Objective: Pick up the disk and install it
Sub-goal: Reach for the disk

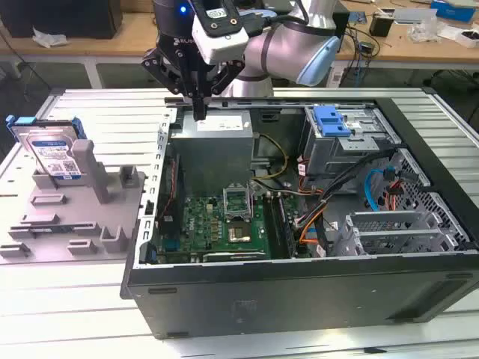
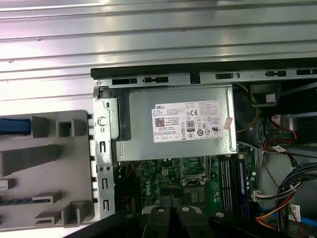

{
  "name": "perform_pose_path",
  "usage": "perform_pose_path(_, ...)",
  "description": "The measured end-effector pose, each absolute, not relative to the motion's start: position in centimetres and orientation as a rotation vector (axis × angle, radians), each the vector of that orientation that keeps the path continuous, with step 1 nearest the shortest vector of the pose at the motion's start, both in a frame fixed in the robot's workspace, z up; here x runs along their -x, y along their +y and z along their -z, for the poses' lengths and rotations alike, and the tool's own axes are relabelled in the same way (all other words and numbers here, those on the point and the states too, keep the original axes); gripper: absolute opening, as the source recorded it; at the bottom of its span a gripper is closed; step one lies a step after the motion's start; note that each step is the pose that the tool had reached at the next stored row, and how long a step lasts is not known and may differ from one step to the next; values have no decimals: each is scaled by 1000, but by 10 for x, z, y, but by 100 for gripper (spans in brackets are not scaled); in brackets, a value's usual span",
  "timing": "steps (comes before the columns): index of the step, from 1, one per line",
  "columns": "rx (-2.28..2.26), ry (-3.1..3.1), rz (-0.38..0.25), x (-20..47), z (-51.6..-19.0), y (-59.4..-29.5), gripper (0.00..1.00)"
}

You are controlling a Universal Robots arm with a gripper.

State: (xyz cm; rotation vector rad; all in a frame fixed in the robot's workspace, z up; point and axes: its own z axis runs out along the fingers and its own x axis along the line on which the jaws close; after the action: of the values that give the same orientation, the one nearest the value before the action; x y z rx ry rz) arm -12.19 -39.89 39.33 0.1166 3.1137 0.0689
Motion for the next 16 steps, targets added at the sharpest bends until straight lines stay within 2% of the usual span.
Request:
perform_pose_path(14,-117,3114,-69,122,-393,-399,11)
perform_pose_path(16,-116,3114,-70,139,-393,-398,11)
